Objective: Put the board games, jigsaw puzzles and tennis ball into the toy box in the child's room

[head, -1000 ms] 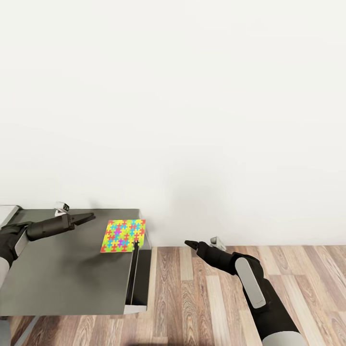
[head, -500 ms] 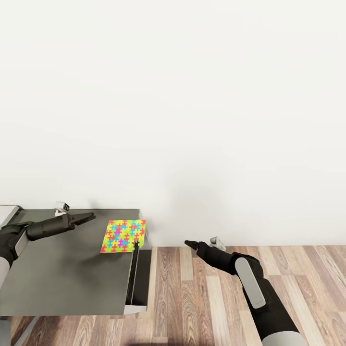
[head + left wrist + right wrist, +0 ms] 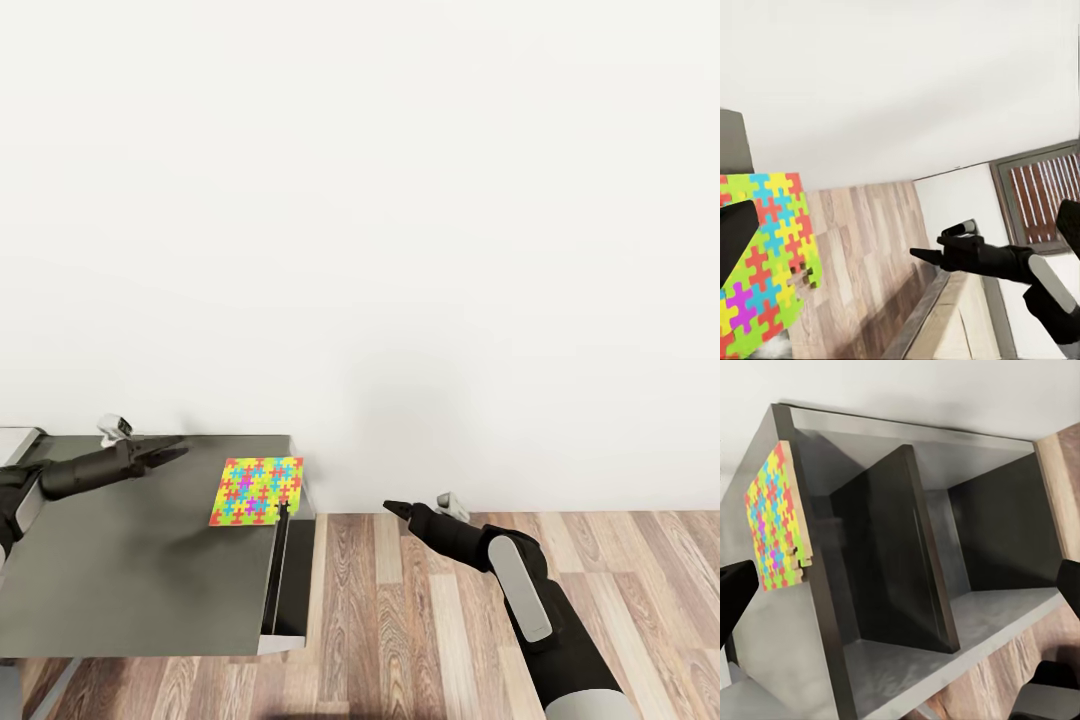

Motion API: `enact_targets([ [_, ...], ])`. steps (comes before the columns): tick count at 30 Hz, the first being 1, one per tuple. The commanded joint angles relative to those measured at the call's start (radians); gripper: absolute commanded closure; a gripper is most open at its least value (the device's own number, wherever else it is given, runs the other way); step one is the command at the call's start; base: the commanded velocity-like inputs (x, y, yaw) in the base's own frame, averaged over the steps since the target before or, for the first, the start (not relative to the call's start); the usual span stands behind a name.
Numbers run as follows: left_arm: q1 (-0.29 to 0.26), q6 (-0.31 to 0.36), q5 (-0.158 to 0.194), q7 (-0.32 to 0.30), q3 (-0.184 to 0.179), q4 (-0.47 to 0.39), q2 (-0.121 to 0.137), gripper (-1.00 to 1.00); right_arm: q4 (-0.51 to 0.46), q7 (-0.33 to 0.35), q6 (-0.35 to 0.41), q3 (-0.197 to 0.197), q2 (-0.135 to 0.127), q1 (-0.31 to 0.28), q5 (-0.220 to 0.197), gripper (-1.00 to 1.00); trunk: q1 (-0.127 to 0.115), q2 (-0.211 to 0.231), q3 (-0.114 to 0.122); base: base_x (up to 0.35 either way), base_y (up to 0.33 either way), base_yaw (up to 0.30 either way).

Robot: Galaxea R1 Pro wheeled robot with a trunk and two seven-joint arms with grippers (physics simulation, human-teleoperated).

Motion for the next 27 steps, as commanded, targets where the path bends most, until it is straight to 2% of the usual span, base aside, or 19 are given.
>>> enact_targets([
  [1,0.0,0.033,0.006,-0.004,0.0,0.0,0.015,-1.0,-0.001,0.005,0.004,-0.001,0.0,-0.001,0.005,-1.0,0.001,-0.002,-0.002,0.0,0.0,0.0],
  [3,0.003,0.052,0.012,-0.004,0.0,0.001,0.031,-1.0,-0.002,0.005,0.004,-0.001,0.0,-0.001,0.006,-1.0,0.001,-0.002,-0.002,0.0,0.0,0.0],
  [8,0.01,0.068,0.017,-0.004,0.001,0.002,0.043,-1.0,-0.003,0.005,-0.013,0.0,0.0,0.0,0.007,-1.0,0.001,-0.002,-0.002,0.0,0.0,0.0],
  [27,0.013,0.072,0.018,-0.004,0.0,0.001,0.036,-1.0,-0.003,0.005,-0.031,0.001,-0.001,0.001,0.007,-1.0,0.001,-0.002,-0.002,0.0,0.0,0.0],
])
